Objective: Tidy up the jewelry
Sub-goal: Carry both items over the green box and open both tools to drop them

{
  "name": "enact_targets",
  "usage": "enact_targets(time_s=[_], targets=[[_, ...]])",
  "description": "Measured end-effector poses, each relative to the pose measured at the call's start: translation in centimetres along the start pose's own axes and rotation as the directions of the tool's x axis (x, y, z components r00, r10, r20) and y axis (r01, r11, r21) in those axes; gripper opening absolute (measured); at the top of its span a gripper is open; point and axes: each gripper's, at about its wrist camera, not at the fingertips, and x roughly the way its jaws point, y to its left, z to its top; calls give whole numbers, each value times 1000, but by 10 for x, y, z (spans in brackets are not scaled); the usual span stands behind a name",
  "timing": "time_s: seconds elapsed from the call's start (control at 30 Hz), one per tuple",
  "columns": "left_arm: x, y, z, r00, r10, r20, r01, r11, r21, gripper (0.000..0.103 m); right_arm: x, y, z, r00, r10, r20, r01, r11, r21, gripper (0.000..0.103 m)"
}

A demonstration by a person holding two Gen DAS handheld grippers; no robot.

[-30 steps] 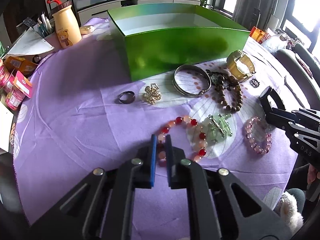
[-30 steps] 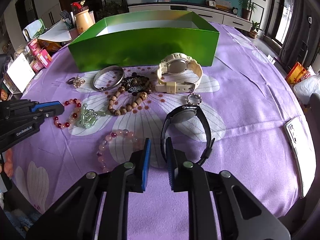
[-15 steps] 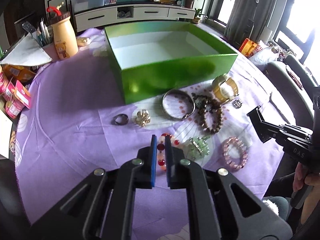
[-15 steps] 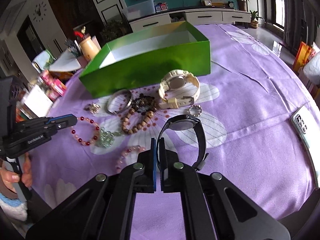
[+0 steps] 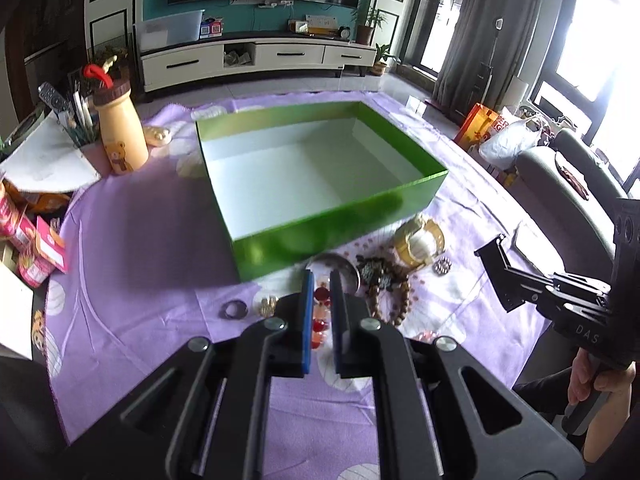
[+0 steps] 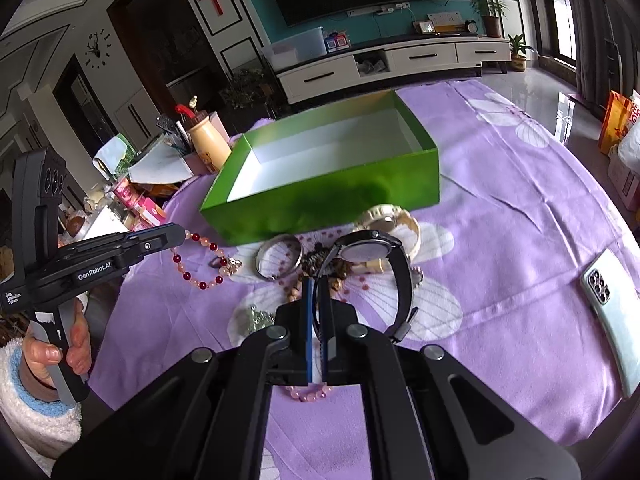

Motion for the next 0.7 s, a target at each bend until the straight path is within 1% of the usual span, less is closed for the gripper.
enact_targets(time_s=[0.2,0.4,0.47,0.53,0.7], targets=[[-6,0,37,998,-19,55,18,1000,13,7,0,6,25,1000,-3,30,3,1000,-16,2],[3,5,78,995,-8,99,7,1000,12,7,10,19,58,998,5,64,-2,998,-56,2],[12,9,91,995,-1,102,0,1000,6,7,18,24,70,997,-7,74,12,997,-78,2],[21,11,99,995,3,97,-4,1000,2,7,29,26,83,997,-1,72,7,997,-82,2],[55,22,113,998,23,51,-22,1000,-15,7,64,25,107,999,-5,34,8,996,-84,2]])
